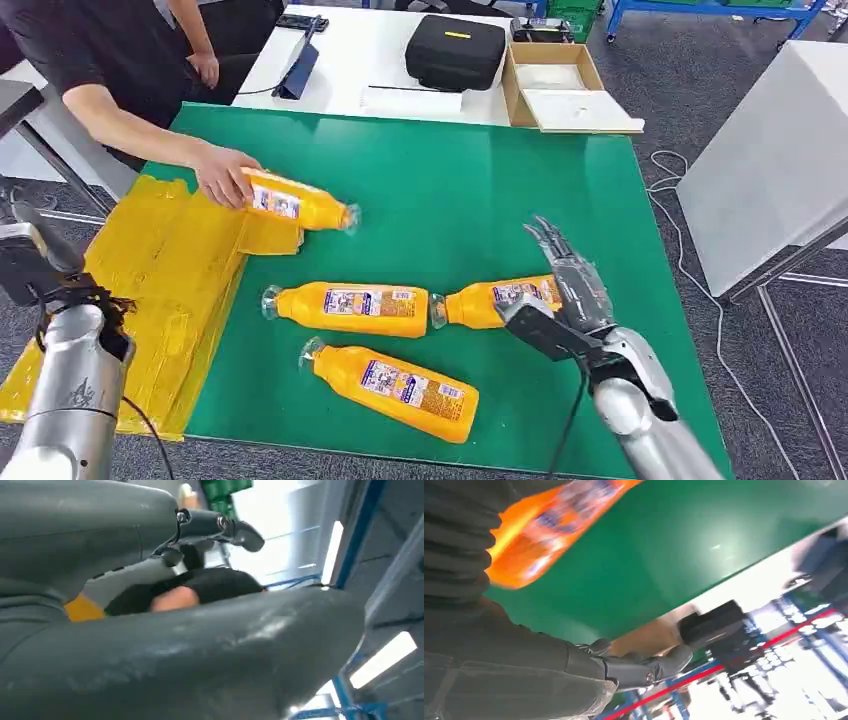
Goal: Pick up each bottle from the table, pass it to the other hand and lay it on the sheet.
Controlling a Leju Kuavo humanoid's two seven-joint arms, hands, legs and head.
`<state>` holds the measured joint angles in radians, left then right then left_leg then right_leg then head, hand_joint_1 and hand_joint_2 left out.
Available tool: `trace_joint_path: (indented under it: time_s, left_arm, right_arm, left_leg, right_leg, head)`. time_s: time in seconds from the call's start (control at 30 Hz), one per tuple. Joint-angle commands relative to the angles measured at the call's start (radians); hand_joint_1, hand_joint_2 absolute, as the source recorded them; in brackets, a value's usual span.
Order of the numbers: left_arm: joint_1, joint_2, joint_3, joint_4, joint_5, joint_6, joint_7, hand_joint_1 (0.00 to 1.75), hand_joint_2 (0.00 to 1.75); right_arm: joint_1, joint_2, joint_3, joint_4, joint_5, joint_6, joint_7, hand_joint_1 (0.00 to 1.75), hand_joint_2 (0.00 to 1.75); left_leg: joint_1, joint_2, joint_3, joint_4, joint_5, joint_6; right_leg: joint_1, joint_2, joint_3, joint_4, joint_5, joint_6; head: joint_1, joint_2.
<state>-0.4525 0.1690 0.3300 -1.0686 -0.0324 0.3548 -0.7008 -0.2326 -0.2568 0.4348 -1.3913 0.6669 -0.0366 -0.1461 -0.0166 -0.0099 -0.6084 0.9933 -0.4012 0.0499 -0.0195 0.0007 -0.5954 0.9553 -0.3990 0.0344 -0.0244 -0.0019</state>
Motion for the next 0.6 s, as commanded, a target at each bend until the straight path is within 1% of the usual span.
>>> trace_joint_path:
  time_s: [0.03,0.07,0.13,0.17,0.2,0.23,0.27,0.3,0.37,0.4,0.43,0.47,0.53,0.57,0.6]
  left_arm:
    - [-0.114,0.038,-0.089,0.082,0.005,-0.005,0.003,0.00,0.00]
    - [-0.126,0.037,-0.096,0.093,0.005,0.000,0.003,0.00,0.00]
    - [-0.130,0.037,-0.099,0.096,0.005,0.003,0.003,0.00,0.00]
    - [-0.127,0.038,-0.100,0.094,0.007,0.004,0.003,0.00,0.00]
    - [-0.124,0.039,-0.100,0.091,0.009,0.003,0.003,0.00,0.00]
    - [-0.121,0.040,-0.100,0.089,0.010,0.003,0.003,0.00,0.00]
    - [-0.121,0.040,-0.100,0.089,0.010,0.003,0.003,0.00,0.00]
    - [-0.132,0.045,-0.111,0.110,0.017,-0.007,0.003,0.00,0.00]
    - [-0.141,0.045,-0.120,0.113,0.020,-0.002,0.003,0.00,0.00]
    - [-0.141,0.046,-0.122,0.113,0.020,0.000,0.003,0.00,0.00]
    - [-0.141,0.046,-0.124,0.112,0.022,0.001,0.003,0.00,0.00]
    - [-0.140,0.047,-0.124,0.112,0.025,0.000,0.003,0.00,0.00]
    - [-0.146,0.049,-0.129,0.120,0.025,-0.007,0.003,0.00,0.00]
    - [-0.154,0.046,-0.131,0.126,0.027,-0.008,0.003,0.00,0.00]
    - [-0.157,0.044,-0.132,0.127,0.027,-0.007,0.003,0.00,0.00]
  right_arm:
    - [0.068,-0.263,-0.187,-0.069,-0.026,0.168,-0.017,0.00,1.75]
    - [0.086,-0.283,-0.210,-0.076,-0.033,0.175,-0.034,0.00,1.75]
    - [0.095,-0.286,-0.221,-0.079,-0.037,0.177,-0.041,0.00,1.75]
    - [0.099,-0.280,-0.220,-0.085,-0.035,0.176,-0.041,0.00,1.75]
    - [0.099,-0.275,-0.217,-0.089,-0.033,0.178,-0.040,0.00,1.75]
    - [0.097,-0.270,-0.213,-0.091,-0.028,0.180,-0.036,0.00,1.75]
    - [0.097,-0.270,-0.213,-0.091,-0.028,0.180,-0.036,0.00,1.75]
    - [0.114,-0.298,-0.208,-0.105,-0.021,0.207,-0.024,0.00,1.75]
    - [0.166,-0.338,-0.217,-0.138,-0.012,0.220,-0.037,0.00,1.75]
    - [0.174,-0.343,-0.219,-0.145,-0.010,0.223,-0.039,0.00,1.75]
    - [0.198,-0.362,-0.216,-0.163,-0.002,0.238,-0.044,0.00,1.75]
    - [0.218,-0.376,-0.212,-0.176,0.012,0.249,-0.039,0.00,1.75]
    - [0.241,-0.390,-0.209,-0.194,0.032,0.267,-0.025,0.00,1.75]
    - [0.246,-0.397,-0.207,-0.193,0.042,0.277,-0.020,0.00,1.75]
    - [0.241,-0.404,-0.200,-0.188,0.048,0.288,-0.021,0.00,1.75]
  left_leg:
    - [0.000,-0.006,-0.001,0.002,0.001,-0.003]
    - [0.000,-0.011,-0.001,0.004,0.000,-0.004]
    - [-0.001,-0.009,-0.001,0.002,0.002,-0.001]
    - [-0.001,-0.011,-0.001,0.002,0.002,-0.002]
    - [-0.001,-0.010,0.000,0.003,0.002,-0.003]
    - [-0.001,-0.007,-0.002,0.001,0.002,0.000]
    - [-0.001,-0.005,0.000,0.001,0.001,-0.002]
    - [-0.001,-0.004,-0.001,0.001,0.001,-0.001]
    - [-0.002,-0.004,-0.002,0.001,0.002,0.000]
    - [-0.001,-0.004,0.000,0.001,0.002,-0.001]
    - [-0.002,-0.005,-0.001,0.001,0.002,0.000]
    - [-0.001,-0.007,0.000,0.001,0.002,-0.002]
    - [-0.002,-0.005,-0.001,0.001,0.002,0.000]
    - [-0.001,-0.005,0.000,0.001,0.001,-0.002]
    - [-0.001,-0.004,0.000,0.001,0.001,-0.001]
  right_leg:
    - [0.000,-0.006,0.000,0.001,-0.002,-0.001]
    - [0.001,-0.011,0.001,0.003,-0.003,-0.002]
    - [0.001,-0.010,-0.001,0.000,-0.001,-0.001]
    - [0.001,-0.012,0.000,0.001,-0.002,-0.001]
    - [0.001,-0.011,0.001,0.001,-0.001,-0.002]
    - [0.001,-0.006,0.000,0.000,0.001,0.001]
    - [0.001,-0.005,0.001,0.000,0.001,0.000]
    - [0.001,-0.004,0.000,0.000,0.002,0.001]
    - [0.000,-0.005,-0.001,0.000,0.002,0.002]
    - [0.001,-0.006,0.000,0.000,0.001,0.001]
    - [0.001,-0.006,-0.001,0.000,0.001,0.002]
    - [0.001,-0.008,0.001,0.000,0.000,0.001]
    - [0.001,-0.006,-0.001,0.000,0.001,0.002]
    - [0.001,-0.006,0.001,0.000,0.000,0.001]
    - [0.001,-0.005,0.000,0.000,0.001,0.001]
  head:
    - [0.000,0.000]
    - [-0.001,0.000]
    - [0.000,0.000]
    - [0.000,0.000]
    - [0.000,0.000]
    - [0.000,0.000]
    - [0.000,0.000]
    - [0.000,0.000]
    - [0.000,0.000]
    - [0.000,0.000]
    - [-0.001,0.000]
    - [0.000,0.000]
    - [0.000,0.000]
    - [-0.001,0.000]
    - [0.000,0.000]
